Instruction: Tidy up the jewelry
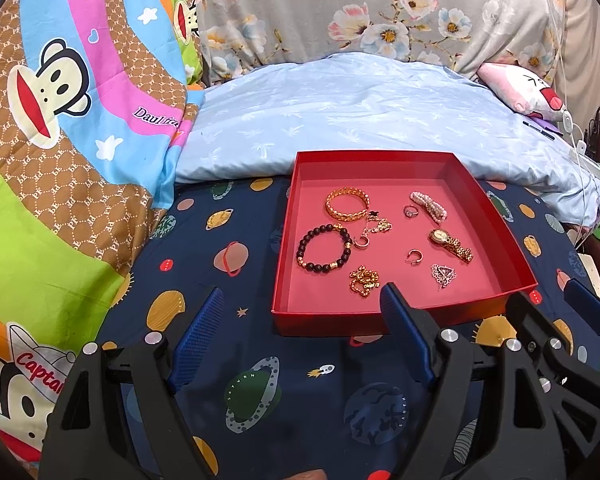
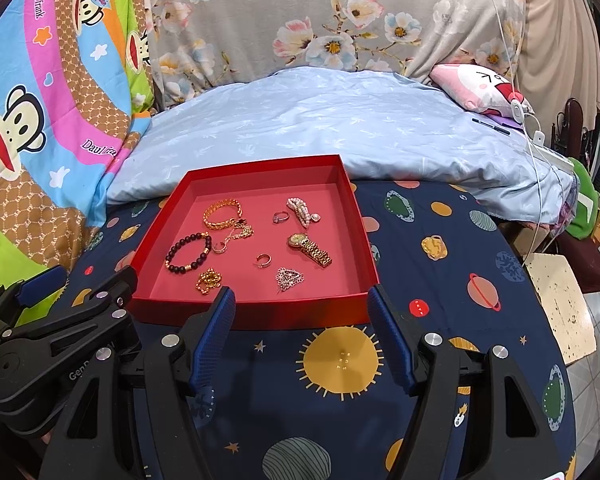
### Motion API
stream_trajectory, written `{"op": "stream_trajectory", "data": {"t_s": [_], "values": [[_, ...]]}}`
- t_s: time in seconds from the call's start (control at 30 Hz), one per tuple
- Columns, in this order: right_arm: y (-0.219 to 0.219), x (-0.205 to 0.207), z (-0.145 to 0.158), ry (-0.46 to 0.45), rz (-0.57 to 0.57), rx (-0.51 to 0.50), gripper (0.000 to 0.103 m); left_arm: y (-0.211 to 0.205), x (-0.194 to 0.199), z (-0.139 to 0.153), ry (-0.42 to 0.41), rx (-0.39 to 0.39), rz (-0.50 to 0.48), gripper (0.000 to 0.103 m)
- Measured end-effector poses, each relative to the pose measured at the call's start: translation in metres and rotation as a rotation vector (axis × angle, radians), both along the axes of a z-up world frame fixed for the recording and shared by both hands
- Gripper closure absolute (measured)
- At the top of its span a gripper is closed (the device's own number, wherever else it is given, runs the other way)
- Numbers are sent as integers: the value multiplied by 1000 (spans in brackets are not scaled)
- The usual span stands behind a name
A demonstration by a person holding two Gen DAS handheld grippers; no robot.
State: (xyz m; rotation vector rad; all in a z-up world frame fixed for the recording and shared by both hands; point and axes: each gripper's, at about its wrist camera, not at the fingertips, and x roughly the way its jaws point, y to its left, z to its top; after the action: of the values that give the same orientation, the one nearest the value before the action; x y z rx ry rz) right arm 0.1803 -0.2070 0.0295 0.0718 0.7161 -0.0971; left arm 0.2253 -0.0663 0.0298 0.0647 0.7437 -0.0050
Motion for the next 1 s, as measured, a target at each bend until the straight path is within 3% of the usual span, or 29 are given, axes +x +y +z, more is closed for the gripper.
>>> {"op": "stream_trajectory", "data": {"t_s": [1.0], "values": [[1, -1, -3, 14, -5, -6, 36, 4, 4, -6, 24, 15, 14, 26]]}}
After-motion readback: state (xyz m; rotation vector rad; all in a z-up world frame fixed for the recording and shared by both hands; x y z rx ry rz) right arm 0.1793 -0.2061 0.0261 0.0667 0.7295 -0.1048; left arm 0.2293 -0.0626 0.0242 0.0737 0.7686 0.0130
